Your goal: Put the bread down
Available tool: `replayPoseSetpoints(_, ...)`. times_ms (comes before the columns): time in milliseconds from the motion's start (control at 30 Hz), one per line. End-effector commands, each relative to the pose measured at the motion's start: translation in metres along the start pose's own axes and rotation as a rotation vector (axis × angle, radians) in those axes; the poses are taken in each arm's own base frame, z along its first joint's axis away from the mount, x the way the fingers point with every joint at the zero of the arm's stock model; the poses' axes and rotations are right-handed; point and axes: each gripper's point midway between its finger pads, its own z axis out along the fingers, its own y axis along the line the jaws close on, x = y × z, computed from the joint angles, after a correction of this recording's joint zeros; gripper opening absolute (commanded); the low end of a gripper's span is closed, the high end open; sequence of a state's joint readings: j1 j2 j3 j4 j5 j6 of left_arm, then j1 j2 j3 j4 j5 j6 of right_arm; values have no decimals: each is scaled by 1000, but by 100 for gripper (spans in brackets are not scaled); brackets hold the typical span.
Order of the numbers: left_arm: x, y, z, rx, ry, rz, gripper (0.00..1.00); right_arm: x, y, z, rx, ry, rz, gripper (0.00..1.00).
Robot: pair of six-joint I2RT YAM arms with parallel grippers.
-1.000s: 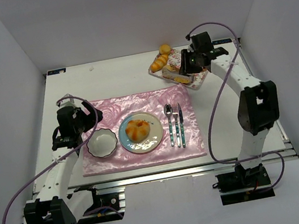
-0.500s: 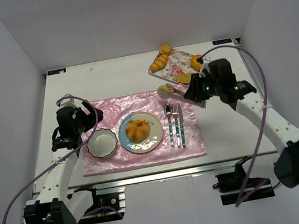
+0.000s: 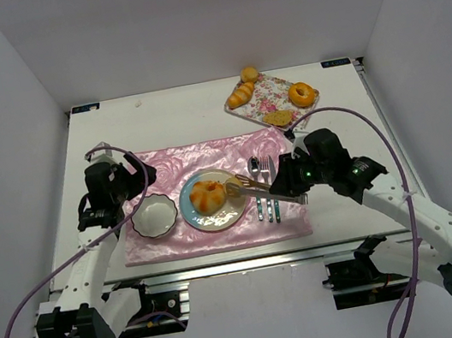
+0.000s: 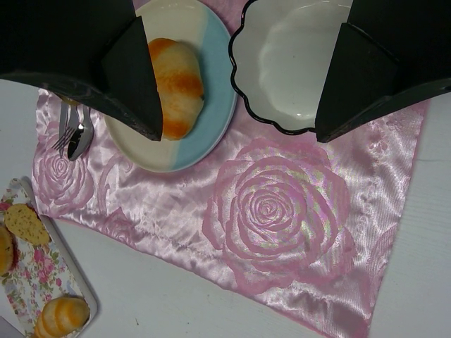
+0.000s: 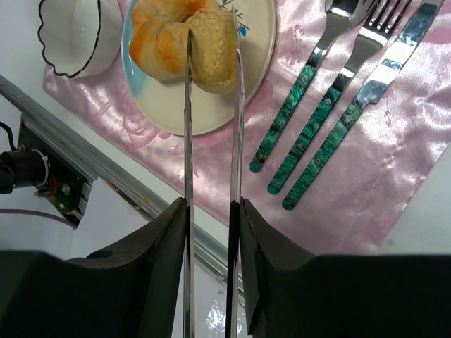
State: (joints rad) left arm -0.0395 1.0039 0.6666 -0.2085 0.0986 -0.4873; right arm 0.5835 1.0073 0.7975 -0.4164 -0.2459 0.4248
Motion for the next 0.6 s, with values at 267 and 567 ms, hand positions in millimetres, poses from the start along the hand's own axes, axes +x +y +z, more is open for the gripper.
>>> replayPoseSetpoints(267, -5, -4, -7, 16, -24, 3, 98, 3, 13, 5, -59, -5, -5, 47)
replayPoseSetpoints(567, -5, -4, -9, 19, -26, 4, 98, 5, 16, 5, -69, 10, -9, 51)
